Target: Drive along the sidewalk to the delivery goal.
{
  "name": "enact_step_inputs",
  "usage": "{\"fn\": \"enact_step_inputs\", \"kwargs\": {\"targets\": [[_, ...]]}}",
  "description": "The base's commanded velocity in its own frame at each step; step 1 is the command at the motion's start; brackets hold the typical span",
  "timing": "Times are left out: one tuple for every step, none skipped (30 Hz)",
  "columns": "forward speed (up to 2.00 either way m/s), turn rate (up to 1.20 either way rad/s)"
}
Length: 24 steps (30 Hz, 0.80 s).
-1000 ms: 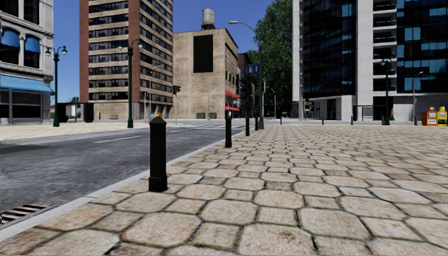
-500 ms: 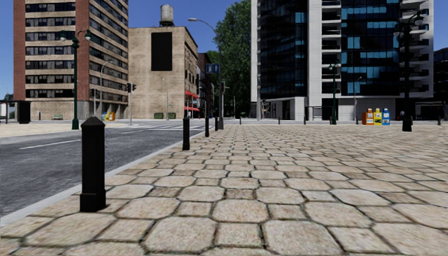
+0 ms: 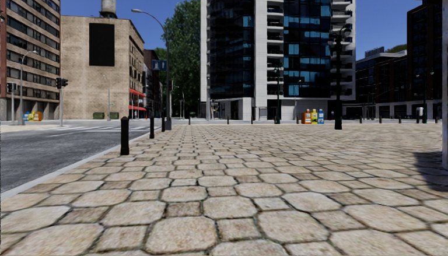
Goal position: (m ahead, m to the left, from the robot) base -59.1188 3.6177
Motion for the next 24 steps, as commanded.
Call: {"fn": "enact_step_inputs", "kwargs": {"targets": [[0.69,-0.62],[0.67,-0.64],[0.67,-0.65],[0.67,-0.66],[0.67,-0.66],[0.65,-0.67],[0.64,-0.70],[0.62,-0.71],[0.61,-0.72],[0.60,-0.72],[0.59,-0.72],[0.59,-0.72],[0.59,-0.72],[0.59,-0.72],[0.59,-0.72],[0.59,-0.73],[0.59,-0.73],[0.59,-0.73],[0.59,-0.73],[0.59,-0.73],[0.59,-0.73],[0.59,-0.73],[0.59,-0.73],[0.61,-0.73]]}}
